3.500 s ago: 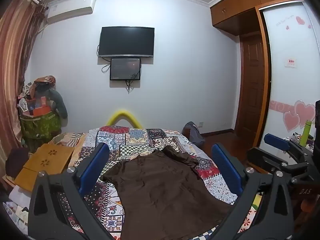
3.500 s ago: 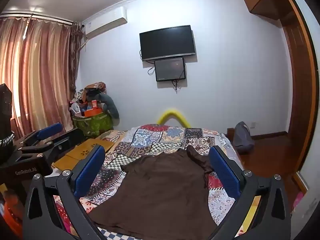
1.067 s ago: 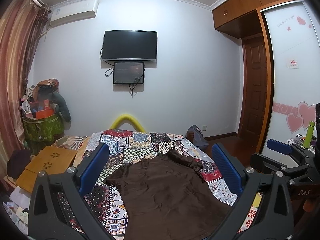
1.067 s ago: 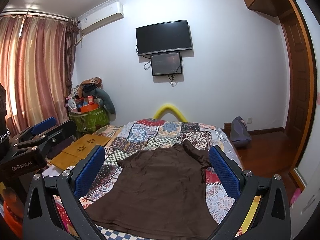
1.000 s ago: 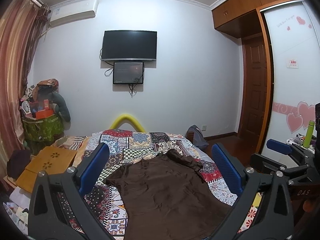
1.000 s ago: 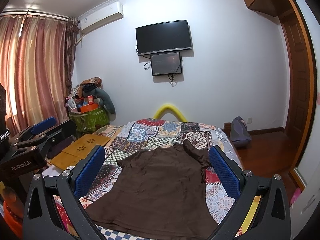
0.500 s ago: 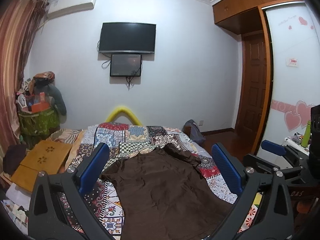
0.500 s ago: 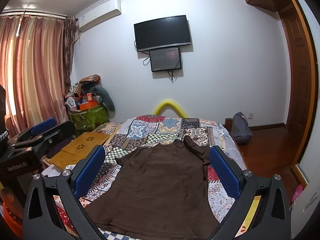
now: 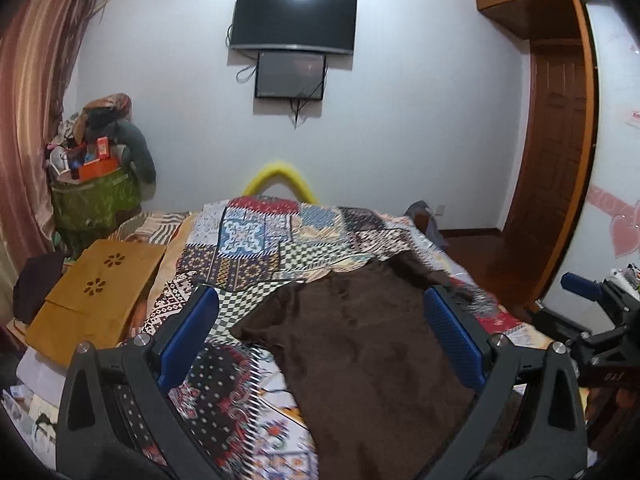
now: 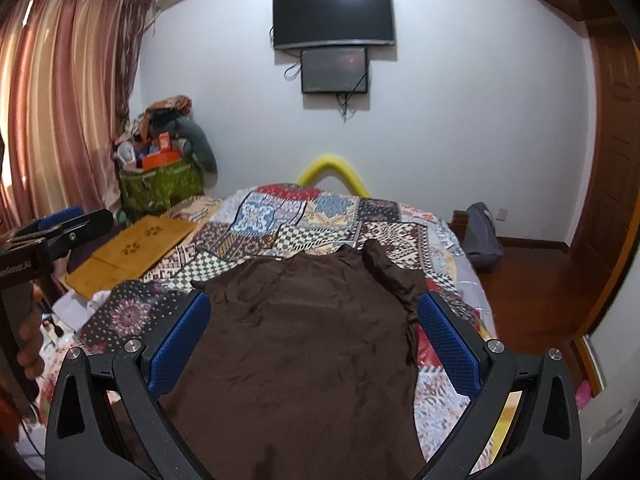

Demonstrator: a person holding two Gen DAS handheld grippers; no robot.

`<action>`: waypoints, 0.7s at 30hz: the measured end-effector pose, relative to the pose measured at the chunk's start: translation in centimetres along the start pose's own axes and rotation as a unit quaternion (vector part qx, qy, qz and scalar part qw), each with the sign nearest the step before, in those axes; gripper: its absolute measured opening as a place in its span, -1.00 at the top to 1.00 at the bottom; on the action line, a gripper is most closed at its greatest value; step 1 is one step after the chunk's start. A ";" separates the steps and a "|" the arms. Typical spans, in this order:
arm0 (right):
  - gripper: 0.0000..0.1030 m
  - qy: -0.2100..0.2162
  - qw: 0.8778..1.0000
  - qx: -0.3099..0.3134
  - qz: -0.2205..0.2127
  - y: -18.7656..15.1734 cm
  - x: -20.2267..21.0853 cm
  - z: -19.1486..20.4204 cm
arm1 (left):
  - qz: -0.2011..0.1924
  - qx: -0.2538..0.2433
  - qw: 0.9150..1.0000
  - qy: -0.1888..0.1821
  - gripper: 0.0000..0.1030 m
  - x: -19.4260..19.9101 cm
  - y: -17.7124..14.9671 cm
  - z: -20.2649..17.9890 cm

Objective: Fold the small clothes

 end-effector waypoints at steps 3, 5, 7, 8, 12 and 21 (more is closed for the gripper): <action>-0.99 0.010 1.000 0.011 0.011 0.2 -2.3 0.2 | 0.027 -0.001 1.000 0.014 -1.00 -2.9 -0.3 2.0; -0.99 0.012 0.999 0.023 0.026 0.2 -3.9 0.4 | 0.051 0.002 0.998 0.024 -1.00 -5.4 -0.8 3.6; -0.96 0.013 0.999 0.037 0.037 0.2 -5.6 0.3 | 0.080 0.017 0.996 0.031 -1.00 -7.7 -1.5 5.0; -0.88 0.012 0.998 0.044 0.045 0.1 -6.7 0.2 | 0.092 0.026 0.995 0.031 -1.00 -8.6 -1.9 5.5; -0.55 0.025 0.995 0.051 0.087 -0.3 -10.3 -0.4 | 0.161 0.087 0.983 0.029 -0.72 -13.5 -4.8 8.7; 0.04 0.076 0.980 0.042 0.181 -3.4 -17.2 -0.9 | 0.258 0.141 0.956 0.001 -0.46 -20.5 -10.4 10.0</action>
Point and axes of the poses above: each gripper's, at about its wrist camera, not at the fingertips, and x roughly against the way its jaws point, z to its left, y to its top, the point moved 5 cm from there along -x, roughly the way its jaws point, and after that the axes turned 1 degree about -x, right-handed, at the moved point
